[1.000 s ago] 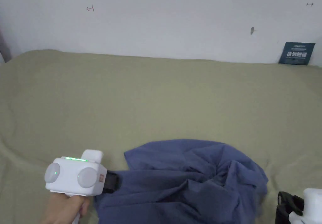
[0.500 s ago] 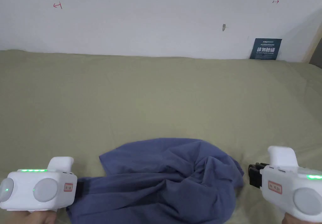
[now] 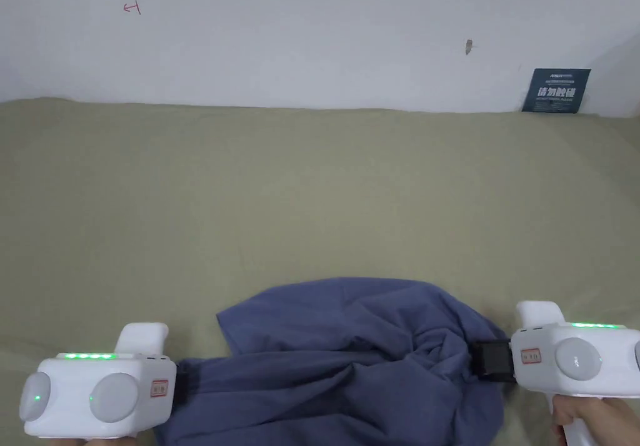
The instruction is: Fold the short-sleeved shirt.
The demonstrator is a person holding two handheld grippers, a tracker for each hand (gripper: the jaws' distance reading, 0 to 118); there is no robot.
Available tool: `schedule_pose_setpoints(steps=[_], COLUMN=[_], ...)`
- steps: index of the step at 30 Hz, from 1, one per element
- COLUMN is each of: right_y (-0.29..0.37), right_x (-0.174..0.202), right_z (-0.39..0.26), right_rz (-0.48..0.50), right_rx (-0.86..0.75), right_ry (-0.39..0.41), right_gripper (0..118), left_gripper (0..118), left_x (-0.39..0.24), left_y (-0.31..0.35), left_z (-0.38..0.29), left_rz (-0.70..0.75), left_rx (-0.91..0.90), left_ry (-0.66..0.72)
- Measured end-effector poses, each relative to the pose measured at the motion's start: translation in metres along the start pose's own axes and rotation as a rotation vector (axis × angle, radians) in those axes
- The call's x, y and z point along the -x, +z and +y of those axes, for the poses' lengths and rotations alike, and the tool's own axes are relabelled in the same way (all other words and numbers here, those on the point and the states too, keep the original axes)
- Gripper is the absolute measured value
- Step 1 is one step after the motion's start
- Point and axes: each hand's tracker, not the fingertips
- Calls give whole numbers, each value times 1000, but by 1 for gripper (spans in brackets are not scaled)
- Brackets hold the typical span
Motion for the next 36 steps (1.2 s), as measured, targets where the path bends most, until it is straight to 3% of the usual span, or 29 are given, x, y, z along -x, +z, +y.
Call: schedule_pose_setpoints(steps=[1,2,3,4,7,13,23,30,36], right_y=[-6,1,9,20,56,161,276,321,318], right_x=[-4,-5,-3,-1,-2,-15,-14,-1,1], right_z=[0,1,1,4,6,2,36,101,176], right_rz=[0,89,78,48,46,82,40,-67,-135], right_rx=[0,-24,-30,-39,-110,-283,-500,-608,-657], right_ry=[-23,-27,-24,-8,32,-22,4,10,7], right_gripper=[53,43,33,10,9,9,9,10,10], left_gripper=[0,0,0,0,0,0,0,0,0], left_x=[1,2,4,6,18,36,36,9,-18], left_y=[-1,0,3,10,46,152,301,336,319], left_z=[1,3,6,8,17,29,69,125,195], left_rz=[3,3,0,-5,-7,64,139,171,234], left_rx=[-1,2,7,6,-77,-242,-477,-579,-610], left_ry=[-4,-3,-2,5,34,26,0,11,31])
